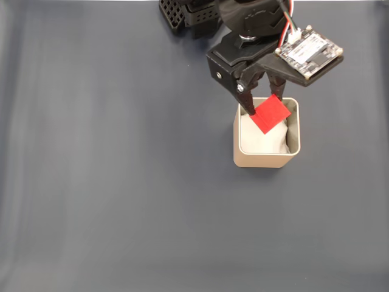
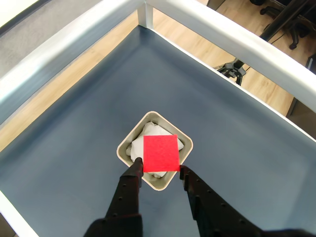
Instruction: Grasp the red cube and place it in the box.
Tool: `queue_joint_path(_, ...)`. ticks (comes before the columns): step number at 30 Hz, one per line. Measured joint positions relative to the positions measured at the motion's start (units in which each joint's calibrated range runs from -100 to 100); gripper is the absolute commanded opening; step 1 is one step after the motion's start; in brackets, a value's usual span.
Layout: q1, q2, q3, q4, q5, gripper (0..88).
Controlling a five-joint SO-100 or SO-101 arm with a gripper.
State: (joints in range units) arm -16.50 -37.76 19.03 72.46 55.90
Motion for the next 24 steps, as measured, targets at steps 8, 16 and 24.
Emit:
queue_joint_path(8,0.15,0.0,0.0,-1.95,-3.42,34.7)
queue_joint_path(16,0.15,0.0,0.0,-1.95,-4.05,39.9)
queue_joint_path(24,0.15,0.0,0.0,-1.95,-4.25,41.1)
